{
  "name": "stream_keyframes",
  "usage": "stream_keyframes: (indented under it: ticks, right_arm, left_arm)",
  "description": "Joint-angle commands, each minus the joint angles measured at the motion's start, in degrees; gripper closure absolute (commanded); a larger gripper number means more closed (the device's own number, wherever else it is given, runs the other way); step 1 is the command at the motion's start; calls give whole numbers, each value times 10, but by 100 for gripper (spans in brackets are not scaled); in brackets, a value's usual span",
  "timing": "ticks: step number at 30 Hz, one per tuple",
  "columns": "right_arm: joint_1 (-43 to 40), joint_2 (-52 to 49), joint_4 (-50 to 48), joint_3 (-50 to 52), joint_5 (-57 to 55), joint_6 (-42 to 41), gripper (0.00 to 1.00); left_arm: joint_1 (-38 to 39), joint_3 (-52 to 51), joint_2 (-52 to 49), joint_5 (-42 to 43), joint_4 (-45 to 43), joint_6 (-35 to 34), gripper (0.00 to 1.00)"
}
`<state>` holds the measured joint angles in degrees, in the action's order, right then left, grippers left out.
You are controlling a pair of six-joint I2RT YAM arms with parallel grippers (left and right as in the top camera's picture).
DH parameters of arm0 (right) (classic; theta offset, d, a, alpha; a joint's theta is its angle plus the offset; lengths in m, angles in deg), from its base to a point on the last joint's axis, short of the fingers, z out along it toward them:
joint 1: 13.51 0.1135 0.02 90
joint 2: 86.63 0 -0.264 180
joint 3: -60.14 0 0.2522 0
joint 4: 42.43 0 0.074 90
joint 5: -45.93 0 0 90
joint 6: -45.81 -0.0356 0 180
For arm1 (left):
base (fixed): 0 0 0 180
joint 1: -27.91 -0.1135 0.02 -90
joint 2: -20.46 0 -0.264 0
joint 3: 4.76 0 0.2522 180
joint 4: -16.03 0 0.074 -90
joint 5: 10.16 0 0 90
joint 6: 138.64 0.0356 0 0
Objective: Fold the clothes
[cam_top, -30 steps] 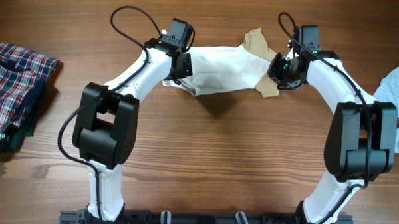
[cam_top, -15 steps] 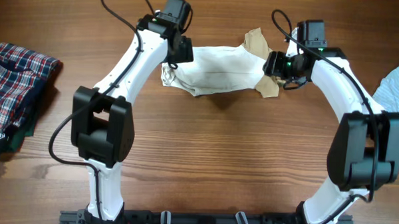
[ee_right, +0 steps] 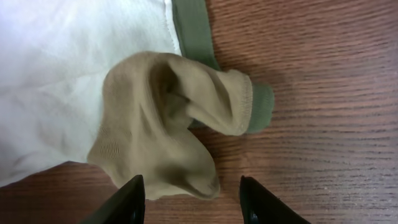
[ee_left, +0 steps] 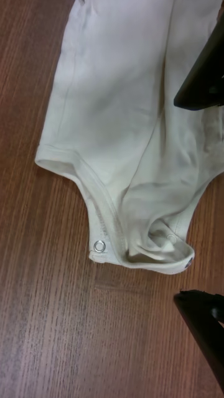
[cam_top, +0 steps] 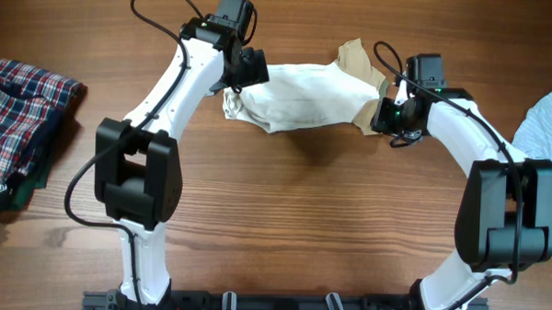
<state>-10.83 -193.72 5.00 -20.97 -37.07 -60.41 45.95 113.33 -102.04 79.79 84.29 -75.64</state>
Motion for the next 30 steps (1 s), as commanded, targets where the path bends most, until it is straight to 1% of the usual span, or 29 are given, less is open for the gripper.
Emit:
stream_keyframes:
  ticks: [1, 3, 7, 8, 9, 10, 15, 19, 20, 21, 22, 23, 26, 28, 30]
  right_arm:
    - [-3, 5, -4, 6, -10, -5, 50]
    - [3, 5, -4, 6, -10, -5, 54]
    - [28, 5, -5, 6, -10, -5, 55]
    - [31, 5, -7, 6, -13, -5, 53]
    - [33, 4, -6, 7, -46, -23, 46]
    - [33, 4, -6, 7, -59, -22, 44]
    - [33, 3, -19, 17, -73, -22, 44]
    - [33, -12, -78, 60, -60, -34, 46]
    - [33, -14, -82, 60, -49, -34, 53]
    - [33, -14, -85, 60, -39, -35, 70]
    - [33, -14, -84, 57, -32, -35, 93]
    - [33, -13, -83, 54, -24, -34, 96]
    - [33, -9, -59, 30, -3, -34, 96]
    - [33, -4, -28, -11, 10, -34, 96]
    - [33, -3, -25, -45, 37, -43, 96]
  left_arm:
    - [0, 6, -42, 7, 0, -7, 7]
    - [0, 6, -51, 7, 6, -7, 7]
    - [0, 6, -51, 7, 7, -7, 7]
    - [0, 6, -51, 7, 7, -7, 7]
    - [0, 6, -51, 7, 7, -7, 7]
    - [0, 6, -51, 6, 9, -7, 7]
    - [0, 6, -51, 6, 8, -5, 7]
    - [0, 6, -51, 6, 9, -5, 6]
    - [0, 6, -51, 6, 9, -5, 7]
    - [0, 6, -51, 6, 9, -5, 6]
    - [0, 6, -51, 6, 9, -5, 6]
    - [0, 6, -51, 6, 9, -5, 6]
    - [0, 6, -51, 6, 9, -5, 6]
    - [0, 6, -51, 6, 9, -5, 7]
    - [0, 6, -51, 6, 9, -5, 6]
